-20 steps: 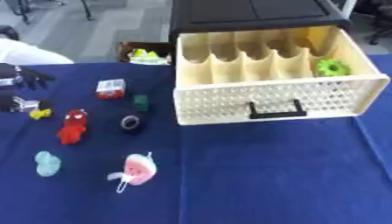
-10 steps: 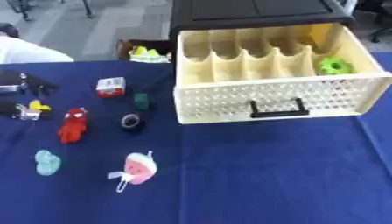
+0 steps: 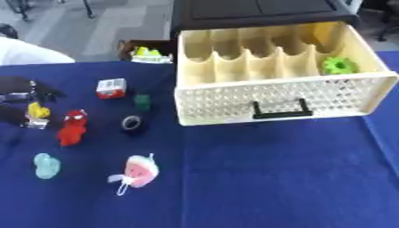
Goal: Pick up objects from table and place into drawer.
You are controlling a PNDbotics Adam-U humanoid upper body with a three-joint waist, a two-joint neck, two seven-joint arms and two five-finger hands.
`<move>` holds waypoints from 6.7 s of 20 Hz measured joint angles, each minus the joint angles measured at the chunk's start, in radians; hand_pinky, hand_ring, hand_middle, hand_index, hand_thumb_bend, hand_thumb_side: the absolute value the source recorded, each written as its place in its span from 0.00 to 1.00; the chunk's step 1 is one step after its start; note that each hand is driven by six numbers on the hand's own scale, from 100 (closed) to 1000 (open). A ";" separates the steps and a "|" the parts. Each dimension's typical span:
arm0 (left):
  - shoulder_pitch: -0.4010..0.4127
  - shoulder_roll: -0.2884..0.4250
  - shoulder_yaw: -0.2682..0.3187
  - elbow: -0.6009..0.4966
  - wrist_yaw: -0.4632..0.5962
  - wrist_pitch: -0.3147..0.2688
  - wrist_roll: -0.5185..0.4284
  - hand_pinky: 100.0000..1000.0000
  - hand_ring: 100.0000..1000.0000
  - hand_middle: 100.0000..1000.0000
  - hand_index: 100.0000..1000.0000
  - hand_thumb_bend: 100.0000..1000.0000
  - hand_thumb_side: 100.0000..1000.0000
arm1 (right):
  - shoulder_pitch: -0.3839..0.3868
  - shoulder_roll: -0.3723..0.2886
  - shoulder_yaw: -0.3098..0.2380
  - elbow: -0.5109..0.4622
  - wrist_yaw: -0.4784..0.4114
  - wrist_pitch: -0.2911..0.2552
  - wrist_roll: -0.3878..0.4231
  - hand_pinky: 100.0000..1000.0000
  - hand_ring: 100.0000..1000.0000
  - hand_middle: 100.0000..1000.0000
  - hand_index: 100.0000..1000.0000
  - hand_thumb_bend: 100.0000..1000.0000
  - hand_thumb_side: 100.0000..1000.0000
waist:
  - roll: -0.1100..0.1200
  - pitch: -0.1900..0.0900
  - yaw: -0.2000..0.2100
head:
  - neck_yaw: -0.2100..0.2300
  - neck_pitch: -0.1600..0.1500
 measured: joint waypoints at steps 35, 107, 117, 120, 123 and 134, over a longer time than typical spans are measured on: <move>0.000 -0.026 -0.009 0.052 -0.052 -0.003 0.003 0.64 0.70 0.70 0.97 0.58 1.00 | 0.009 0.019 -0.012 0.000 -0.047 0.027 0.022 0.68 0.27 0.20 0.70 0.00 1.00 | 0.012 0.018 -0.018 | 0.015 -0.009; -0.052 -0.080 -0.088 0.125 -0.180 0.148 0.066 0.61 0.68 0.66 0.80 0.48 1.00 | 0.071 0.054 -0.037 0.000 -0.092 0.067 0.056 0.69 0.23 0.17 0.65 0.00 1.00 | 0.031 0.013 0.000 | 0.037 0.005; -0.052 -0.086 -0.076 0.137 -0.193 0.129 0.078 0.48 0.53 0.51 0.73 0.34 1.00 | 0.071 0.061 -0.043 0.000 -0.095 0.063 0.053 0.69 0.23 0.17 0.65 0.00 1.00 | 0.030 0.009 -0.003 | 0.044 0.005; -0.052 -0.086 -0.075 0.137 -0.189 0.135 0.083 0.46 0.52 0.49 0.71 0.20 1.00 | 0.073 0.061 -0.043 0.000 -0.095 0.065 0.053 0.69 0.23 0.17 0.65 0.00 1.00 | 0.029 0.009 -0.003 | 0.044 0.005; -0.051 -0.086 -0.075 0.135 -0.189 0.145 0.093 0.44 0.50 0.48 0.70 0.00 0.93 | 0.075 0.062 -0.044 0.000 -0.095 0.066 0.054 0.69 0.23 0.17 0.65 0.00 1.00 | 0.027 0.009 -0.004 | 0.045 0.005; -0.050 -0.087 -0.075 0.132 -0.227 0.126 0.103 0.41 0.49 0.47 0.69 0.21 0.72 | 0.076 0.063 -0.049 0.000 -0.104 0.063 0.052 0.69 0.23 0.17 0.65 0.00 1.00 | 0.026 0.009 -0.005 | 0.052 0.005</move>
